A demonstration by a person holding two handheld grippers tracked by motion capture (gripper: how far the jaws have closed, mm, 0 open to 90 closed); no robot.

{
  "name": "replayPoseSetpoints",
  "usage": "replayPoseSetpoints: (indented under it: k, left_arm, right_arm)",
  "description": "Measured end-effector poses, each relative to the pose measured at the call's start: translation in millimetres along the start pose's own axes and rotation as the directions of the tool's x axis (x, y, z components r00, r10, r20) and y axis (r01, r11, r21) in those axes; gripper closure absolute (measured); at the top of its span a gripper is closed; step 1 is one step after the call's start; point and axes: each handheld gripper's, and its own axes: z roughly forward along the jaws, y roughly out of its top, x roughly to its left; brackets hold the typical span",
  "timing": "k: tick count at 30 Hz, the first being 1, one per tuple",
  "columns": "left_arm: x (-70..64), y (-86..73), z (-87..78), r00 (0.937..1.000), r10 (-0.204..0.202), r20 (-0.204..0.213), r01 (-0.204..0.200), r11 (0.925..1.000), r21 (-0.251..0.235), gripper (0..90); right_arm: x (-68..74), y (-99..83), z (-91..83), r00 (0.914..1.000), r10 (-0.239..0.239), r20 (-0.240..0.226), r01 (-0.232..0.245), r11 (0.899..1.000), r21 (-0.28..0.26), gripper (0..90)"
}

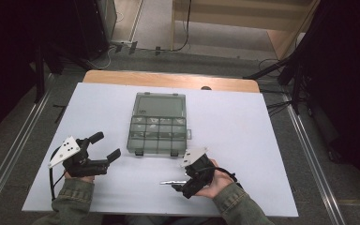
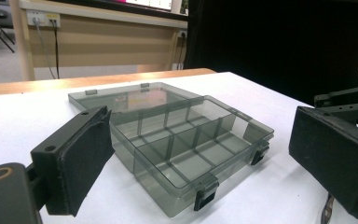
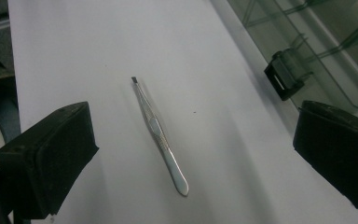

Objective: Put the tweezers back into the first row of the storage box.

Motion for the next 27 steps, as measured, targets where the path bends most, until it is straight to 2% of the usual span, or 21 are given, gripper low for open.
replayPoseSetpoints:
  k: [5, 6, 8, 11, 12, 13, 16, 17, 19, 22, 23, 25, 27]
  left_arm:
    - [-1.9, -0.1, 0.5, 1.0, 0.006, 0.001, -0.006, 1.0, -0.006, 5.8]
    - [-1.8, 0.0, 0.1, 1.0, 0.007, -0.001, -0.007, 1.0, -0.006, 5.7]
    - [-1.5, 0.0, -0.6, 1.0, 0.006, -0.004, -0.006, 0.9999, -0.009, 5.7]
    - [-1.5, 0.1, -1.1, 0.9999, 0.01, -0.004, -0.01, 0.9999, -0.007, 5.8]
    - [-1.7, 0.1, -1.0, 0.9999, 0.01, -0.003, -0.01, 0.9999, -0.008, 5.7]
    - [-1.7, 0.1, -1.0, 0.9999, 0.01, -0.003, -0.01, 0.9999, -0.008, 5.7]
    - [-1.6, 0.1, -1.2, 1.0, 0.009, -0.002, -0.009, 0.9999, -0.01, 5.7]
    - [-1.4, 0.2, -1.4, 0.9999, 0.01, -0.003, -0.01, 0.9999, -0.009, 5.7]
    - [-1.3, 0.2, -1.5, 1.0, 0.008, -0.004, -0.008, 0.9999, -0.01, 5.7]
    - [-1.2, 0.1, -1.4, 1.0, 0.009, -0.003, -0.009, 0.9999, -0.009, 5.7]
    - [-1.2, 0.1, -1.4, 1.0, 0.007, -0.002, -0.007, 0.9999, -0.011, 5.7]
    - [-1.1, 0.1, -1.5, 1.0, 0.006, -0.002, -0.006, 0.9999, -0.011, 5.7]
    - [-1.0, 0.1, -1.5, 1.0, 0.006, -0.002, -0.006, 0.9999, -0.01, 5.7]
  right_arm:
    - [0.6, 8.6, 5.4, 0.9994, -0.029, -0.018, 0.03, 0.999, 0.039, 0.0]
    - [0.7, 12.3, 8.6, 0.9981, -0.043, -0.044, 0.045, 0.997, 0.061, 0.0]
    - [0.8, 14.0, 10.3, 0.9975, -0.052, -0.049, 0.055, 0.995, 0.079, 0.0]
    - [2.9, 19.0, 14.9, 0.9945, -0.09, -0.054, 0.096, 0.987, 0.132, 0.0]
    - [5.9, 23.0, 18.0, 0.9918, -0.114, -0.059, 0.122, 0.978, 0.172, 1.5]
    - [5.9, 23.0, 18.0, 0.9918, -0.114, -0.059, 0.122, 0.978, 0.172, 1.5]
    - [9.1, 29.6, 22.8, 0.986, -0.153, -0.066, 0.164, 0.961, 0.221, 6.2]
    - [9.1, 29.6, 22.8, 0.986, -0.153, -0.066, 0.164, 0.961, 0.221, 6.2]
    - [9.9, 34.9, 24.2, 0.9832, -0.162, -0.085, 0.178, 0.952, 0.25, 14.0]
    - [9.4, 37.0, 24.8, 0.9827, -0.16, -0.093, 0.18, 0.948, 0.264, 17.0]
    - [8.8, 38.7, 25.0, 0.9798, -0.164, -0.114, 0.19, 0.94, 0.282, 22.3]
    - [8.8, 39.3, 24.8, 0.9788, -0.17, -0.114, 0.197, 0.937, 0.289, 23.9]
    - [8.9, 41.9, 23.9, 0.9764, -0.172, -0.13, 0.205, 0.929, 0.308, 31.6]
